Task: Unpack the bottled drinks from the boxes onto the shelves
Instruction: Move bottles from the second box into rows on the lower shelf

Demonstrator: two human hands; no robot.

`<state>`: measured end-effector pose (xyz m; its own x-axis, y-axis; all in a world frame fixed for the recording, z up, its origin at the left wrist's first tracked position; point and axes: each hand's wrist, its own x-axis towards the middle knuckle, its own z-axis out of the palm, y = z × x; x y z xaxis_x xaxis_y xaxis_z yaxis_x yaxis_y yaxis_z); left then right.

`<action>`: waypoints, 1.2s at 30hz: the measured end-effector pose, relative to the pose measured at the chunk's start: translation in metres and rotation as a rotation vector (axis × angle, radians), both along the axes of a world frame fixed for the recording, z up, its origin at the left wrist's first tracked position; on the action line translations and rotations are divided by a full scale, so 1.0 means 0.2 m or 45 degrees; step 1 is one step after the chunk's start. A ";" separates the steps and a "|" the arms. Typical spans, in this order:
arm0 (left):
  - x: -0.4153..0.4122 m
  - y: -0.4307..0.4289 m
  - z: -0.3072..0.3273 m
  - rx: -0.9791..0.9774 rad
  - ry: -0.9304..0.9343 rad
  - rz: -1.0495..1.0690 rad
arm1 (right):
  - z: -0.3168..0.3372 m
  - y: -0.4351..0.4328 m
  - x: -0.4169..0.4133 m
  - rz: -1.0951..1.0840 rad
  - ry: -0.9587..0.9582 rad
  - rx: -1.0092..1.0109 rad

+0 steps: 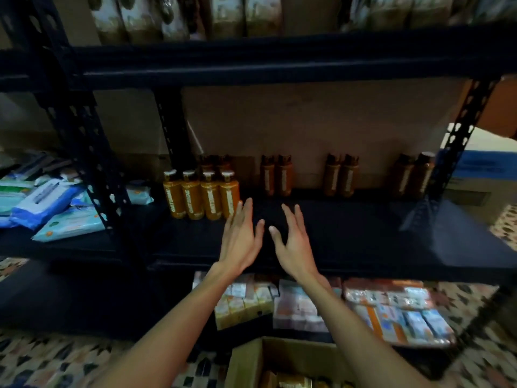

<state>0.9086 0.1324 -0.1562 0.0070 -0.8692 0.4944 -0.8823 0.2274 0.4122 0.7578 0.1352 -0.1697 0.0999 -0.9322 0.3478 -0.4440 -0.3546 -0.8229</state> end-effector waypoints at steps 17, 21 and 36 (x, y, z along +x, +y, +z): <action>-0.27 0.65 -0.97 0.217 -0.061 -0.259 | -0.96 0.70 -0.15 -0.155 0.006 0.167; -0.26 0.73 -1.16 0.428 -0.057 -0.230 | -1.15 0.79 -0.15 -0.166 0.109 0.323; -0.30 0.51 -1.66 1.502 0.332 -0.015 | -1.73 0.81 -0.39 -0.068 0.474 1.233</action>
